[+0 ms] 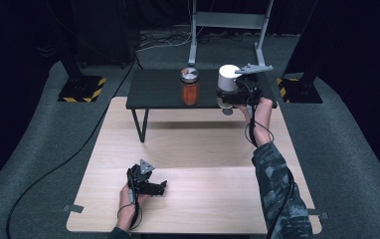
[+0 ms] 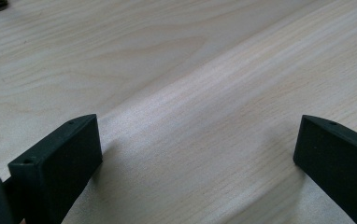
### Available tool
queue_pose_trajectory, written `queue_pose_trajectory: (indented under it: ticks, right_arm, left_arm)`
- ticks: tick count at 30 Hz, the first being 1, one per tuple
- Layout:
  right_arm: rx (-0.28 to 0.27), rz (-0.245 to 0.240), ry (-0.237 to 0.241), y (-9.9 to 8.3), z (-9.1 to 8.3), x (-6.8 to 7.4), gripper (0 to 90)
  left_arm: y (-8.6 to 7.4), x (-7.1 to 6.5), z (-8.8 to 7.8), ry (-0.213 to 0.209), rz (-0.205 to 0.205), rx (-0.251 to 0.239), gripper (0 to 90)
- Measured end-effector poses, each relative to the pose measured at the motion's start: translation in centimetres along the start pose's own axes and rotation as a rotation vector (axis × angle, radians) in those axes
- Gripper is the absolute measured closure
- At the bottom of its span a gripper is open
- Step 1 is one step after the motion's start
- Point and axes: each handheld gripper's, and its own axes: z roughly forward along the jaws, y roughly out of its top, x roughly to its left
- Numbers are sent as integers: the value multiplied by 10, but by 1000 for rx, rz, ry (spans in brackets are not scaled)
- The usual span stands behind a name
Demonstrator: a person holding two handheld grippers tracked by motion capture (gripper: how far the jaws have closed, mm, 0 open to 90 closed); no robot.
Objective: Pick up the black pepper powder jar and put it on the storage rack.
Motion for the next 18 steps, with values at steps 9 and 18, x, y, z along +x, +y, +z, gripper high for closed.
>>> queue_pose_trajectory:
  ticks: [9, 18]
  right_arm:
    - [-2, 15, 8, 4, 5, -3, 296]
    - [7, 34, 16, 8, 13, -7, 296]
  left_arm:
    - [0, 0, 0, 0, 0, -1, 5]
    - [0, 0, 0, 0, 0, -1, 6]
